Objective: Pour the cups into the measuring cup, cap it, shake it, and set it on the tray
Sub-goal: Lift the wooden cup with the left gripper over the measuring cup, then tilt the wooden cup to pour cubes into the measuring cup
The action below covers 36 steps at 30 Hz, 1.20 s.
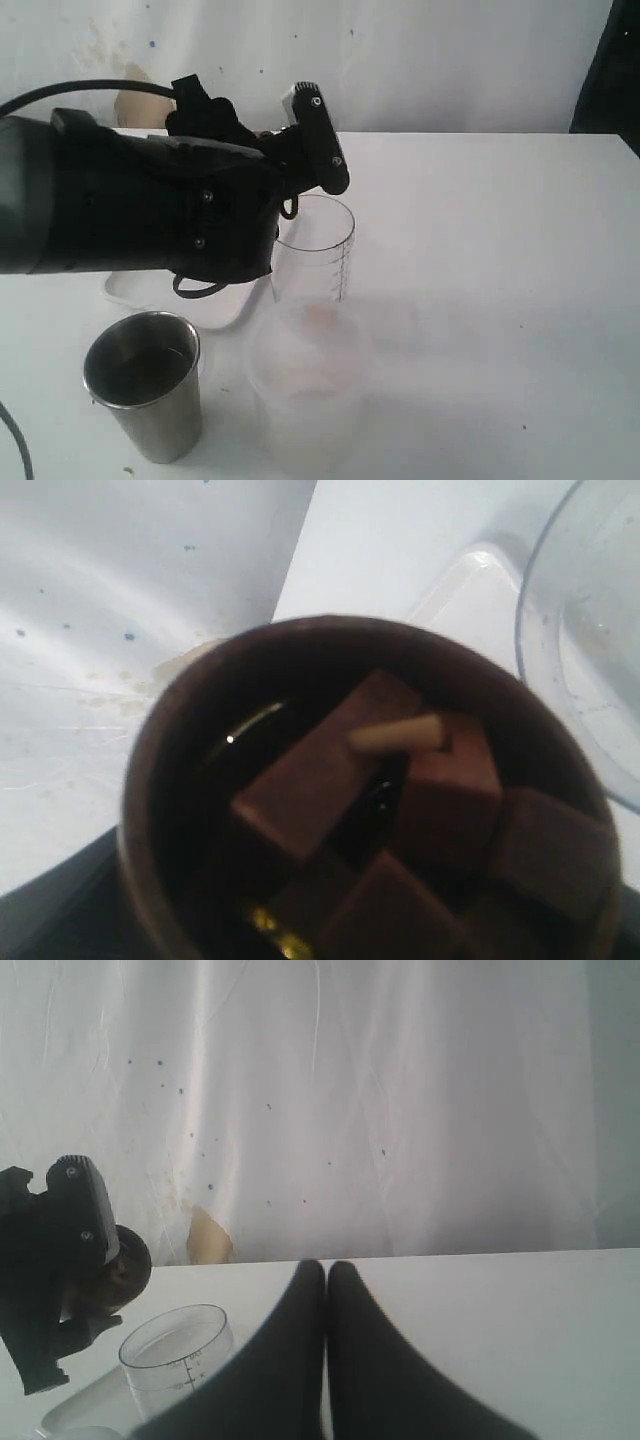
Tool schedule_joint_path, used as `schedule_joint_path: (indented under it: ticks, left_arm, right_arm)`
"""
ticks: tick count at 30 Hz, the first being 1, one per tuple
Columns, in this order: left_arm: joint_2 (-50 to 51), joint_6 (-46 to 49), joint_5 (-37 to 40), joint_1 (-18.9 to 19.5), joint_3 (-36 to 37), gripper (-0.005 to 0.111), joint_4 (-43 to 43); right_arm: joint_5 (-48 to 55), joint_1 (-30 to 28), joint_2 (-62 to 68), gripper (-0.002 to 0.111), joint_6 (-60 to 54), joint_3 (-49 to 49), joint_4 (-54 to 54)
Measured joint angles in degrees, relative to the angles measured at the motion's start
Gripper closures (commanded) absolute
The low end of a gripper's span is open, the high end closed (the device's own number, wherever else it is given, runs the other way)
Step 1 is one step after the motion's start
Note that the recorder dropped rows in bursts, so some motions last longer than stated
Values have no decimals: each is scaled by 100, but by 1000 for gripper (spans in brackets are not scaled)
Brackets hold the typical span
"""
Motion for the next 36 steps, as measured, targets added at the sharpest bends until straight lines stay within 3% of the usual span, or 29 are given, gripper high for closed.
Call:
schedule_joint_path:
  ticks: [25, 36]
  left_arm:
    - [396, 674, 138, 0, 0, 107, 881]
    - [686, 1073, 345, -277, 0, 107, 1597]
  right_arm:
    - [0, 0, 0, 108, 0, 0, 0]
    - [0, 0, 0, 108, 0, 0, 0]
